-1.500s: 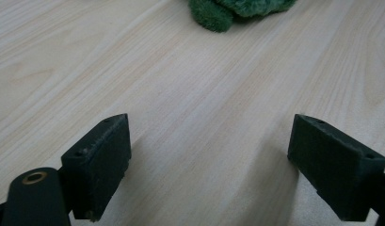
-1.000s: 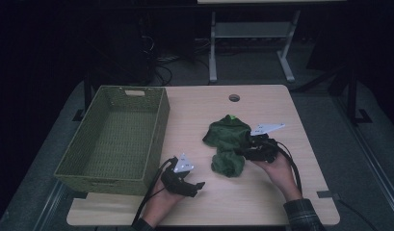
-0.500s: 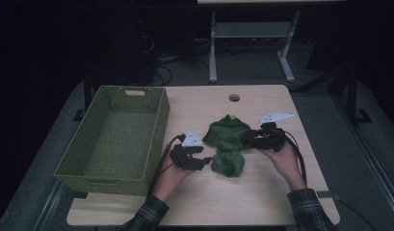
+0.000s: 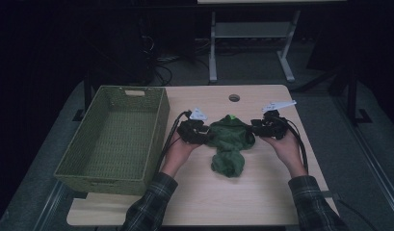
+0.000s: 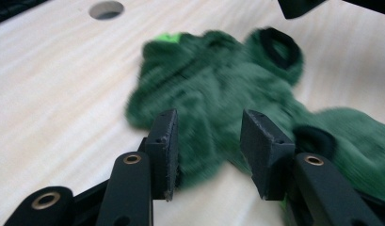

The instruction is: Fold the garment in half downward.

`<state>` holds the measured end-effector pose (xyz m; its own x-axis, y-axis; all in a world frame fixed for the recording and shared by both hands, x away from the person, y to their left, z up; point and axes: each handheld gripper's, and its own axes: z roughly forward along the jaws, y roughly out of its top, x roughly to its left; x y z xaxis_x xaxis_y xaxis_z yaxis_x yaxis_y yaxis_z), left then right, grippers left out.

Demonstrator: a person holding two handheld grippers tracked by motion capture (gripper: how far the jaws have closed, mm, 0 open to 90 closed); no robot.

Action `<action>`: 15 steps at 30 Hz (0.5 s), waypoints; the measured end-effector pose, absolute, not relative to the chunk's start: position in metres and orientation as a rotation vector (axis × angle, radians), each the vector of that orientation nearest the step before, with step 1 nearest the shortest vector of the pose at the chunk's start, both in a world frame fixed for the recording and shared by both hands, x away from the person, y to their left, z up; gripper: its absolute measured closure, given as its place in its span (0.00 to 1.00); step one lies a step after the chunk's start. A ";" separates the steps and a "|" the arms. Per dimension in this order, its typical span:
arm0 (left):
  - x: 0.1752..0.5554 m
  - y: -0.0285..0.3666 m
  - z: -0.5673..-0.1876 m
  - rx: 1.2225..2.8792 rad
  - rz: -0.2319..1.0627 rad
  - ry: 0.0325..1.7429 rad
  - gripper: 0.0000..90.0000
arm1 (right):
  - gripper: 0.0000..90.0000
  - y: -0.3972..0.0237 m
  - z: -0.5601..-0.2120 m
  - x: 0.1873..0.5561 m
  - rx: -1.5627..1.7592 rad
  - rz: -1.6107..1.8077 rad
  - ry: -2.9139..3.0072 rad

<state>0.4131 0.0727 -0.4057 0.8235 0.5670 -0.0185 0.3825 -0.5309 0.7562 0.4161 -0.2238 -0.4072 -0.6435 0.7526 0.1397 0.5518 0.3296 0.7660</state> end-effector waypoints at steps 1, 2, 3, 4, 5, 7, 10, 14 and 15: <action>0.418 0.071 -0.405 2.191 0.298 0.698 0.63 | 0.63 -0.224 -0.407 0.418 1.190 1.203 2.356; 0.423 0.070 -0.405 2.193 0.300 0.699 0.63 | 0.65 -0.224 -0.407 0.420 1.190 1.206 2.336; 0.428 0.069 -0.406 2.188 0.299 0.707 0.63 | 0.65 -0.225 -0.408 0.424 1.194 1.205 2.336; 0.433 0.068 -0.406 2.194 0.303 0.707 0.63 | 0.64 -0.225 -0.409 0.428 1.213 1.191 2.354; 0.438 0.068 -0.407 2.194 0.302 0.713 0.63 | 0.64 -0.224 -0.410 0.431 1.217 1.178 2.355; 0.449 0.067 -0.409 2.207 0.309 0.720 0.63 | 0.65 -0.223 -0.412 0.438 1.221 1.162 2.359; 0.462 0.064 -0.416 2.204 0.288 0.744 0.63 | 0.63 -0.221 -0.419 0.448 1.256 1.126 2.378; 0.478 0.057 -0.434 2.235 0.272 0.738 0.62 | 0.64 -0.221 -0.430 0.460 1.286 1.107 2.394; 0.479 0.056 -0.436 2.237 0.271 0.744 0.61 | 0.64 -0.221 -0.433 0.462 1.296 1.101 2.399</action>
<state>0.4793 0.0559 -0.4365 0.8086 0.5874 -0.0325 0.4284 -0.5501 0.7168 0.4620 -0.2209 -0.4330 -0.5952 0.7867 0.1641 0.6373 0.3377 0.6927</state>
